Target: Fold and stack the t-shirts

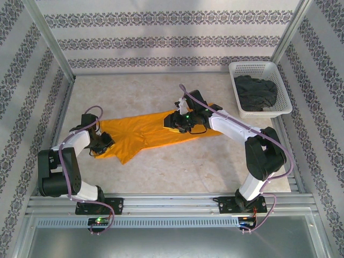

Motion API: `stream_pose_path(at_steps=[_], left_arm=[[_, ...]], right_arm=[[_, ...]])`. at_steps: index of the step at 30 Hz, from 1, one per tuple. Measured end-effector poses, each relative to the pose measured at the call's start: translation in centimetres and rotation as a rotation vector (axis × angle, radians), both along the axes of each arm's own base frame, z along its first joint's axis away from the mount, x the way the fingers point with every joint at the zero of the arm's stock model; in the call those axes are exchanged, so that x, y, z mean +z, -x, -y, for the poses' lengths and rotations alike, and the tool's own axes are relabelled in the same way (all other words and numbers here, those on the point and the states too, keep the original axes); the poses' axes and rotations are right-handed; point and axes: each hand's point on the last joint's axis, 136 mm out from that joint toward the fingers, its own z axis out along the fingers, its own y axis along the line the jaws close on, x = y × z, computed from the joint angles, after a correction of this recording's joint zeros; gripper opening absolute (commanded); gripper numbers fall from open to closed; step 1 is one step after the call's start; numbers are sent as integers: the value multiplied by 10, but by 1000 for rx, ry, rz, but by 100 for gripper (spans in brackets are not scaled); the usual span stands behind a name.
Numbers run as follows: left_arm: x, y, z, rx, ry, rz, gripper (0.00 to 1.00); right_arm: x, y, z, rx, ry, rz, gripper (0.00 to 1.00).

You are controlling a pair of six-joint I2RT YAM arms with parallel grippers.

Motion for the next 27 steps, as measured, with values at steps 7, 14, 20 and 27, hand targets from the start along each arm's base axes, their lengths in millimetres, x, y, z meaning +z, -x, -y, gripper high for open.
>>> stream_pose_path(at_steps=[7,14,20,27], left_arm=[[0,0,-3,4,-20,-1,9],[12,-4,-7,7,-45,34,0],[31,-18,-12,14,-68,79,0],[54,-36,-17,23,-78,113,0]], right_arm=[[0,0,0,0,0,-1,46],[2,-2,-1,-6,-11,8,46],[4,-5,-3,-14,-19,12,46],[3,-4,-1,-19,-14,14,45]])
